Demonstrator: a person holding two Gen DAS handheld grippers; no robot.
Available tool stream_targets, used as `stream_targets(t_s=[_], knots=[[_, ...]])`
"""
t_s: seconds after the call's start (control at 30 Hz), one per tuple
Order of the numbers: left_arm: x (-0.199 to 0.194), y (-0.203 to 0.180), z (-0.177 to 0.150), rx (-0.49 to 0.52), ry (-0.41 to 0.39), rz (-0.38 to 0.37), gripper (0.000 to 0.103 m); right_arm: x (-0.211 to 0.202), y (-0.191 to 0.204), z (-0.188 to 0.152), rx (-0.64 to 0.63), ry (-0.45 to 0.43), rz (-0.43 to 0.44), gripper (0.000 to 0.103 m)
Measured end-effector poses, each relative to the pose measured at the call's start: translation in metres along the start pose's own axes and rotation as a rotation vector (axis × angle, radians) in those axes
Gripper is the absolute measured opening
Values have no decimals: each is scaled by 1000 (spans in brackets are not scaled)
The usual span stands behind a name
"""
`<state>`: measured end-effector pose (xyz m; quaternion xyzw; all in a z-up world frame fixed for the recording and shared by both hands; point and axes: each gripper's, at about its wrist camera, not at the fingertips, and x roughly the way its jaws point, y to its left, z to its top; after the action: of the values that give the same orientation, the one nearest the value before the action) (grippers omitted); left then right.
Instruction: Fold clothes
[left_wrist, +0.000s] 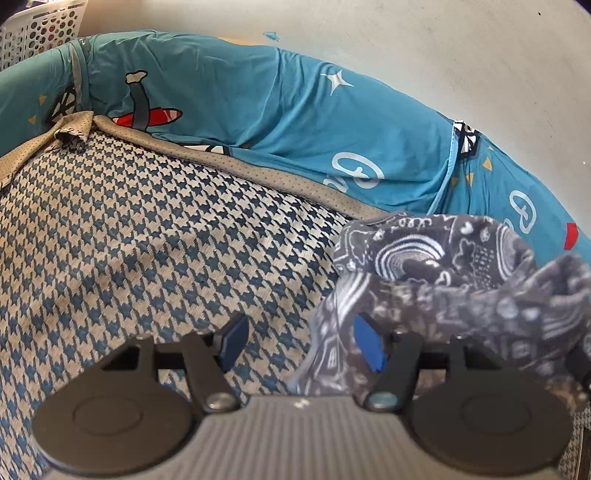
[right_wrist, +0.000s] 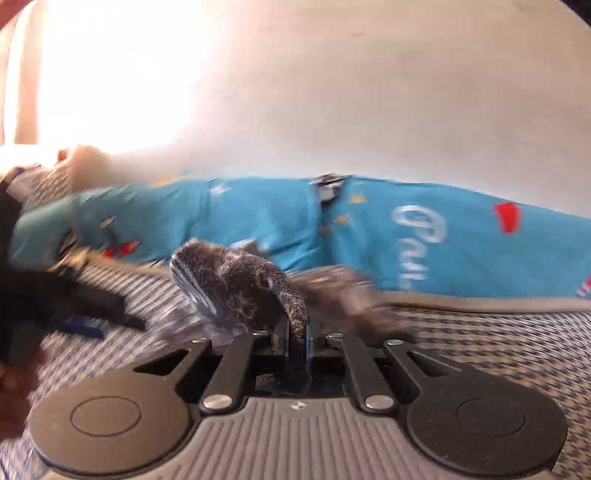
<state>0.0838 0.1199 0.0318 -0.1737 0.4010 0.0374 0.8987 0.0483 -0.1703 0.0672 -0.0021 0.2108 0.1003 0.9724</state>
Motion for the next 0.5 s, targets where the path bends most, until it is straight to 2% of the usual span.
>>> stream_targets(t_s=[0.1, 0.17, 0.27, 0.37, 0.43, 0.5], knots=[[2, -13, -2, 22, 3, -12, 61, -4, -45, 9, 113, -12, -106, 6], [4, -21, -4, 38, 5, -17, 63, -10, -73, 13, 164, -19, -217, 2], [7, -33, -7, 56, 14, -28, 65, -18, -119, 15, 252, -13, -332, 2], [14, -45, -13, 94, 39, -32, 67, -25, -155, 14, 350, 10, -345, 5], [18, -52, -17, 113, 54, -25, 67, -31, -161, 14, 372, 25, -308, 6], [21, -57, -21, 121, 71, -38, 67, -37, -154, 12, 365, 33, -240, 11]])
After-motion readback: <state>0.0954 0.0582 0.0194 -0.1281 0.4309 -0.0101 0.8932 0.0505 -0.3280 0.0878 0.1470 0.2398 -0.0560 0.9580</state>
